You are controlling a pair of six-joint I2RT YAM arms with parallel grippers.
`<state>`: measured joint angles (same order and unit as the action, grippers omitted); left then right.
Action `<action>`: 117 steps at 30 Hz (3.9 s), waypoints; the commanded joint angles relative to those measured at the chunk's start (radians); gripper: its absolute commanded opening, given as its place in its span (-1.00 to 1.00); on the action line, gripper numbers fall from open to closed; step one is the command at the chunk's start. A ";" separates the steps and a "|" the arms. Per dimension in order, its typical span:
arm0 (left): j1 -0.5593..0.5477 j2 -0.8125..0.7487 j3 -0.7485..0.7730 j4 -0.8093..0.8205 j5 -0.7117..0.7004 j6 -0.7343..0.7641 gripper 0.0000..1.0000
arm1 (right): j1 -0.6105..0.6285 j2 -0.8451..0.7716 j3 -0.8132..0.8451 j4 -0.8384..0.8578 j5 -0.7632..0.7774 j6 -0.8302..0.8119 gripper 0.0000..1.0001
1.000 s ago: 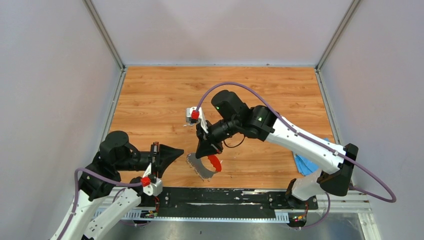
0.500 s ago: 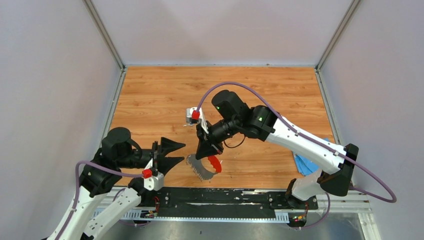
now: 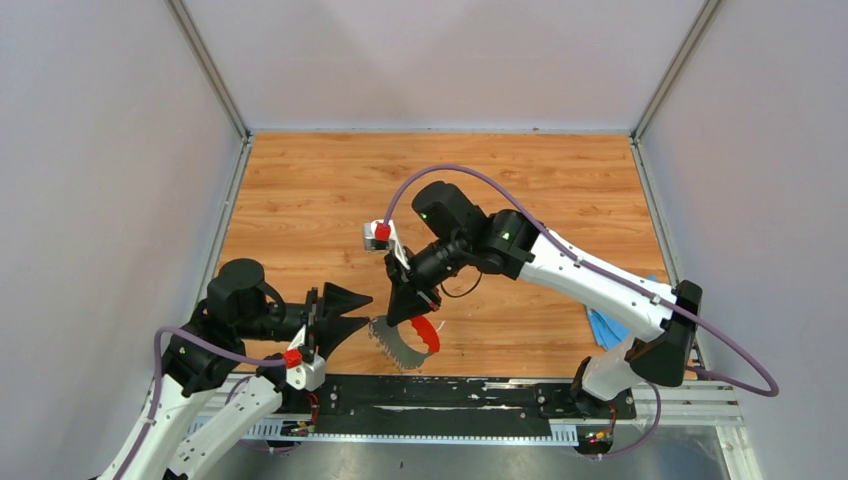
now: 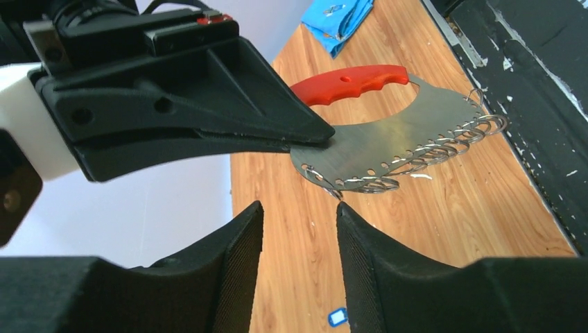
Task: Put the keys on the keyring
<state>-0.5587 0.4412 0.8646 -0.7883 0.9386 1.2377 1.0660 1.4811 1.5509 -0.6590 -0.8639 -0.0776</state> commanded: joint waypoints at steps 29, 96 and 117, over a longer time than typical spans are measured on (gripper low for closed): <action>-0.006 -0.083 -0.043 -0.002 0.025 0.002 -0.08 | 0.011 0.048 0.063 0.029 -0.047 0.064 -0.99; -0.004 0.033 0.045 0.018 -0.059 -0.492 -1.00 | 0.008 0.008 0.019 0.086 -0.014 0.008 -0.79; -0.004 0.024 0.034 0.031 -0.073 -0.466 -1.00 | 0.015 -0.272 -0.384 0.570 0.200 -0.015 0.15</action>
<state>-0.5587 0.4679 0.9043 -0.7811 0.8852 0.7963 1.0660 1.3151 1.2720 -0.3336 -0.7589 -0.0723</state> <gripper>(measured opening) 0.003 0.571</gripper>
